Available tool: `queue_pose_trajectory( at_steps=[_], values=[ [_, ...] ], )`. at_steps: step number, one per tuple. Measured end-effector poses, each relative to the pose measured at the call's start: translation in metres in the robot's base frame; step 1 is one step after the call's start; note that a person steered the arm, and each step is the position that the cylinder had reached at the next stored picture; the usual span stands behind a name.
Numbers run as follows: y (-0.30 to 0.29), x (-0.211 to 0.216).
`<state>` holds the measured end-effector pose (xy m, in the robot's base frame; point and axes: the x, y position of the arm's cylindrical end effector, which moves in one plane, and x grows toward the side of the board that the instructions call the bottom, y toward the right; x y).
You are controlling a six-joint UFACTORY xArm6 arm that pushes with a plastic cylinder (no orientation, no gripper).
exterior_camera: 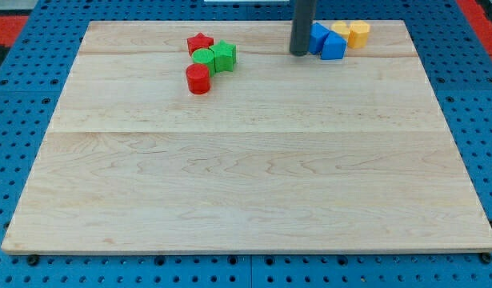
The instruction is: Move the arm away from the blue cube
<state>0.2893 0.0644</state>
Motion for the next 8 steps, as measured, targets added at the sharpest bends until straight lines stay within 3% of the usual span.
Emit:
queue_pose_trajectory(
  at_steps=[2,8],
  values=[
    [0.056,0.068],
    [0.052,0.068]
  ],
)
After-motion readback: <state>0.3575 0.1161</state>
